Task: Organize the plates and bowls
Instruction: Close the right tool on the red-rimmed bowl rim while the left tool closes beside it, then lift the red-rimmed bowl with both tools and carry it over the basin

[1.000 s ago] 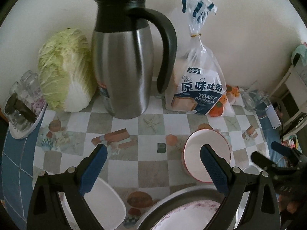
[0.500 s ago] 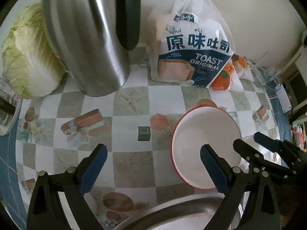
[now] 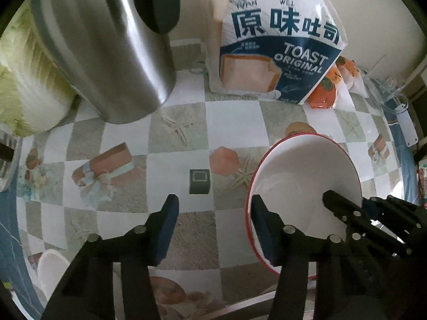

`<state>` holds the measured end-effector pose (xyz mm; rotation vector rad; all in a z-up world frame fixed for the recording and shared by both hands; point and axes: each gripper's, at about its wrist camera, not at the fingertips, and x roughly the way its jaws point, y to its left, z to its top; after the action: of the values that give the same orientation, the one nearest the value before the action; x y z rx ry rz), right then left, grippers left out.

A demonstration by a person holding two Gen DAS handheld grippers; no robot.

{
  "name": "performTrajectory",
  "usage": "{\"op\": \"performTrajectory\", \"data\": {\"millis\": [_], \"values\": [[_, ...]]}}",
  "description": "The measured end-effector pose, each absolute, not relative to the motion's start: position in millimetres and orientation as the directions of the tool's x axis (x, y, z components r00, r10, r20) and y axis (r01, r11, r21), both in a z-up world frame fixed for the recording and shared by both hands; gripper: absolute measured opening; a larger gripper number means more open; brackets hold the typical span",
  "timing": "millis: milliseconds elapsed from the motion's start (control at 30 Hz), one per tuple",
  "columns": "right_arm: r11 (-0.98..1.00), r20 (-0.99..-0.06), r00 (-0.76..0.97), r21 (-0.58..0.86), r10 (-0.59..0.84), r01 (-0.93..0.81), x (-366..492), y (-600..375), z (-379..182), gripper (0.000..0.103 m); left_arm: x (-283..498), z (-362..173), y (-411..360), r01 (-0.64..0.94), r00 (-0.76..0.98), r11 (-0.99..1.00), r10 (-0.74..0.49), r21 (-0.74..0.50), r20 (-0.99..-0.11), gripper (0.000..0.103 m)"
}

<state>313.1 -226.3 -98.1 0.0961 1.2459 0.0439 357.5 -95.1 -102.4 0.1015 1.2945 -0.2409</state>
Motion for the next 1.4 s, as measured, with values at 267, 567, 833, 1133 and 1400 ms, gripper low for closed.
{"op": "performTrajectory", "data": {"millis": [267,567,833,1133,1400], "values": [[0.994,-0.951,0.294,0.104,0.094,0.018,319,-225,-113,0.012,363,-120,-102,0.237,0.192,0.965,-0.157,-0.11,-0.969,0.033],[0.994,-0.949,0.3,0.107,0.097,0.018,317,-237,-113,0.012,357,-120,-128,0.301,0.185,0.945,-0.19,-0.129,-0.964,0.01],[0.994,-0.919,0.386,0.105,0.081,0.042,305,-262,-70,0.011,348,-87,-147,0.335,0.252,0.933,-0.222,-0.13,-0.942,0.01],[0.994,-0.899,0.429,0.106,0.088,0.017,276,-248,-29,0.011,321,-36,-128,0.297,0.322,0.942,-0.249,-0.153,-0.913,0.01],[0.995,-0.901,0.423,0.098,0.093,-0.012,239,-226,-11,0.011,274,-29,-102,0.239,0.293,0.952,-0.259,-0.191,-0.92,0.01]]}}
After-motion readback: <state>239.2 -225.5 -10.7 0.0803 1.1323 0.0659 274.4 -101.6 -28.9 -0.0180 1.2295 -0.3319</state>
